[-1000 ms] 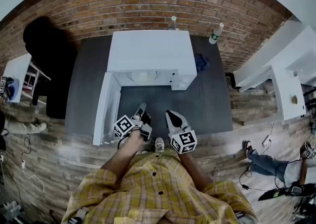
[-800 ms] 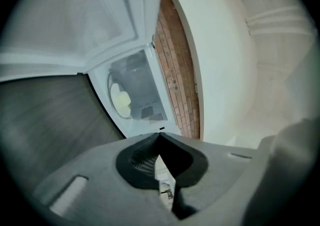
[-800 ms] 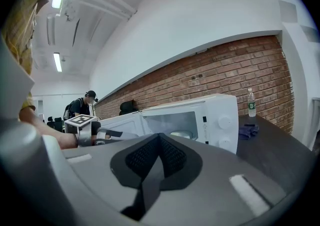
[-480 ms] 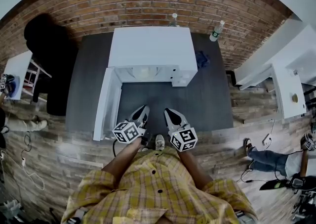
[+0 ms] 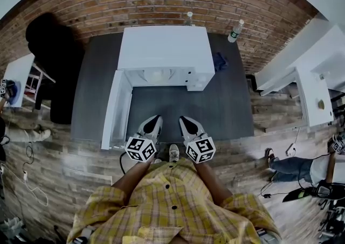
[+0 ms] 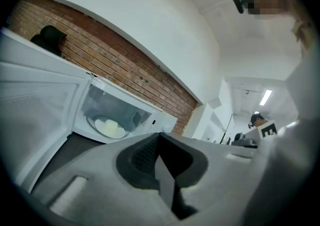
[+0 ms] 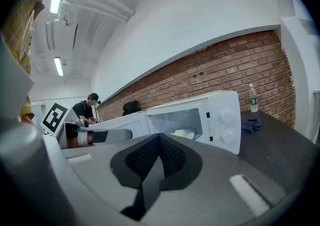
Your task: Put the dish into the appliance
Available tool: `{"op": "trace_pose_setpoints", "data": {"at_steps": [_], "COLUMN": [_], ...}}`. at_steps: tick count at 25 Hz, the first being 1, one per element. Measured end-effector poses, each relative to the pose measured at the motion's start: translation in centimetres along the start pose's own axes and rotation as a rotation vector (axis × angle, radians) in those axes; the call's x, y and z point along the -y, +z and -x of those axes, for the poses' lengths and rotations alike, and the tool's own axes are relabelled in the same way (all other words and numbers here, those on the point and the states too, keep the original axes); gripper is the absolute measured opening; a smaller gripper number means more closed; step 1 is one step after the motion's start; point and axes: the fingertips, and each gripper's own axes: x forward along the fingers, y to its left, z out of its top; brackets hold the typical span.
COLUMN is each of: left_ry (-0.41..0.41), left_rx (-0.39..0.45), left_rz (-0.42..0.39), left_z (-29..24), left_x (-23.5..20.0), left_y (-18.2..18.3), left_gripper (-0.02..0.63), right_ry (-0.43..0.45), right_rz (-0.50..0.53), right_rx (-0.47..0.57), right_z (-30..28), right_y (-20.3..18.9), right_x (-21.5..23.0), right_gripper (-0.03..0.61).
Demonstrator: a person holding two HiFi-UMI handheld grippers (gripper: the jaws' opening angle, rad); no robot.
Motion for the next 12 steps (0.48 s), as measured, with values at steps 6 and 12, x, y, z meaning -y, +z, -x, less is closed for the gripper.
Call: {"op": "trace_pose_setpoints", "data": {"at_steps": [6,12], "left_ry": [0.018,0.042], "left_rx": [0.001,-0.005], "left_rz": [-0.096,-0.172], "left_z": [1.1,2.0], "left_x": [0.6,0.7], "left_y": [0.1,-0.1], "left_gripper": [-0.002,-0.002], "right_ry": [-0.007,-0.007], "right_rz": [0.016,0.025], "right_rx": [-0.003,-0.001], "right_z": [0.5,0.9], "right_y": [-0.2,-0.3], "right_x": [-0.4,-0.9], "right_gripper": [-0.004,-0.003]}}
